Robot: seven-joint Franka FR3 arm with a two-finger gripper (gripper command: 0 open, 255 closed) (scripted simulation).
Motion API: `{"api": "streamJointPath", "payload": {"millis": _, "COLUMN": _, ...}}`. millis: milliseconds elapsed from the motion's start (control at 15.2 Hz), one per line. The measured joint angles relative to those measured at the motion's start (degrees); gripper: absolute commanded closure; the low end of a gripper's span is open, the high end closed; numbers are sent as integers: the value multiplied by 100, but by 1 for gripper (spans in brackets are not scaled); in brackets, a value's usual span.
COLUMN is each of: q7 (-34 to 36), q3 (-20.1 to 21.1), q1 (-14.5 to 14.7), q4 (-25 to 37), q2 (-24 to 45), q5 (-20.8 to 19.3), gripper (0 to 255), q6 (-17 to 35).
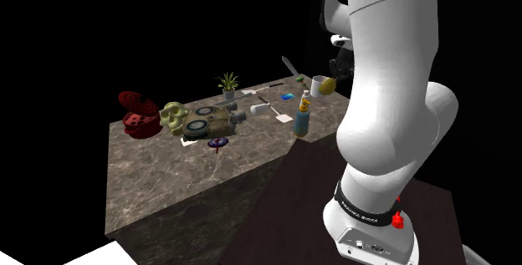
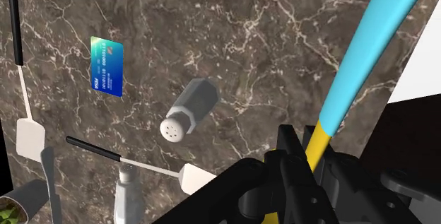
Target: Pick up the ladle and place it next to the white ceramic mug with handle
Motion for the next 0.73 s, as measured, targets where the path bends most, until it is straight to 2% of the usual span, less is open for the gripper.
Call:
{"api": "streamJointPath", "payload": {"millis": 132, "q7": -160, "q3": 205, "q1": -413, "q4": 271, "q2": 207, "q5": 72, "gripper": 255, "q6": -109}}
{"api": "streamJointPath", "payload": {"millis": 726, "q7": -215, "q3": 1485, "q1": -1568, "q4": 243, "q2": 345, "q5": -68, "gripper": 255, "q6": 503}}
